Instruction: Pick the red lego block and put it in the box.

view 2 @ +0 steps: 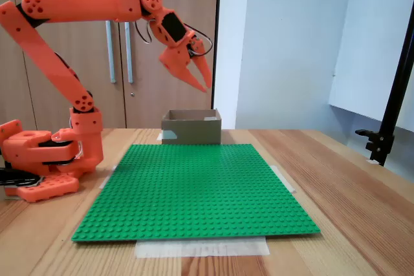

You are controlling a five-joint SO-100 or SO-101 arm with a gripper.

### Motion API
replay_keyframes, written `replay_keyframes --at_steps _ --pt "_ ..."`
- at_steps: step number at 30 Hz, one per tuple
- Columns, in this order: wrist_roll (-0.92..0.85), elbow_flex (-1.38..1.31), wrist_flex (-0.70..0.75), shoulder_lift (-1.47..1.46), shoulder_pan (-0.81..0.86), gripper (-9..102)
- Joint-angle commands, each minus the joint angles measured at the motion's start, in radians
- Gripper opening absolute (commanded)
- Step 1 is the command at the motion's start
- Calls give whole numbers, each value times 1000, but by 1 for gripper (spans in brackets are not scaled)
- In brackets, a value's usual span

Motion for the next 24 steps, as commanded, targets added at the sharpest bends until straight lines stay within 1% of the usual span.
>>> replay_keyframes --at_steps 1,5,9,17,24 --pt "-26 31 -23 81 83 6" --pt "-20 89 -46 141 184 4" --pt "-9 167 -75 212 259 0" --pt "-21 374 -89 364 328 -1" --pt "-26 558 -147 495 374 -1"
